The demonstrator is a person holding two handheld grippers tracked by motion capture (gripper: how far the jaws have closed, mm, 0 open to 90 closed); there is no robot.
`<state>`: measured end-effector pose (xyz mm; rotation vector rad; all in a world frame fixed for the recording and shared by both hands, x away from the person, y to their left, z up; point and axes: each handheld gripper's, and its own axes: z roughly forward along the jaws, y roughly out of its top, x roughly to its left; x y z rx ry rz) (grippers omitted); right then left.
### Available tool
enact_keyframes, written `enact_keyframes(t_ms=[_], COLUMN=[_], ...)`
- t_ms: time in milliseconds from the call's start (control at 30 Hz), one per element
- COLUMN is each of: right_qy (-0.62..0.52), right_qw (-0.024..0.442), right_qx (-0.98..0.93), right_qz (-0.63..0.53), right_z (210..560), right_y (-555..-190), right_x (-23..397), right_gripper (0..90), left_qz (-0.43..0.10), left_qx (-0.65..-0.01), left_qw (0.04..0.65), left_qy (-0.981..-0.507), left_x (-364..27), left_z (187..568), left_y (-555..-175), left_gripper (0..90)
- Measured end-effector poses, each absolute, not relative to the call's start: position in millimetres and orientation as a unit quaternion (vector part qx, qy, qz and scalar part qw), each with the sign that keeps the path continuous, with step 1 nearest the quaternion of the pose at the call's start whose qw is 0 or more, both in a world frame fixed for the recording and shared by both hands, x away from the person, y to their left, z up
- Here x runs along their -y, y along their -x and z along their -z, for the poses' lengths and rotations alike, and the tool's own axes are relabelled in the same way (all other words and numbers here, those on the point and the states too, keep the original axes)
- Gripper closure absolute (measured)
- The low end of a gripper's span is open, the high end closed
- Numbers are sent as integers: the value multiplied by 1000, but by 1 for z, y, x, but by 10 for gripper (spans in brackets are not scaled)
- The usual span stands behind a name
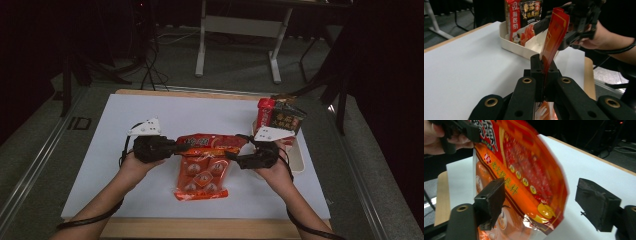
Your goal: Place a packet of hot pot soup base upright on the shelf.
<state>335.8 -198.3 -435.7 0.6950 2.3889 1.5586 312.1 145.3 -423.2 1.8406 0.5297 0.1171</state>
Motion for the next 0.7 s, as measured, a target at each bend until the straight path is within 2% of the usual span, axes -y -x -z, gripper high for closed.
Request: enact_keyframes(t_ms=[100, 133, 300, 400, 567, 700], right_qy=[-222, -213, -205, -201, -199, -199], right_qw=[86, 84, 59, 47, 49, 50], right_qx=[-818, -826, -833, -837, -843, -843], right_qz=[-524, -516, -511, -507, -498, -497], right_z=[440, 441, 443, 443, 441, 440], right_y=[-335, -334, -333, -333, -331, -329], right_x=[194, 192, 189, 190, 187, 187], right_gripper=[410, 503, 658, 814, 870, 880], left_qz=[-59, -64, -60, -62, -62, -62], left_qx=[-223, -224, -230, -235, -238, -240], left_qw=[571, 570, 573, 575, 576, 575], left_qy=[-788, -788, -784, -782, -780, -780], left_x=[-146, -146, -148, -148, -147, -146], left_z=[423, 423, 426, 427, 427, 425], left_y=[-309, -309, -311, -311, -310, -310], left_gripper=[892, 891, 890, 888, 887, 888])
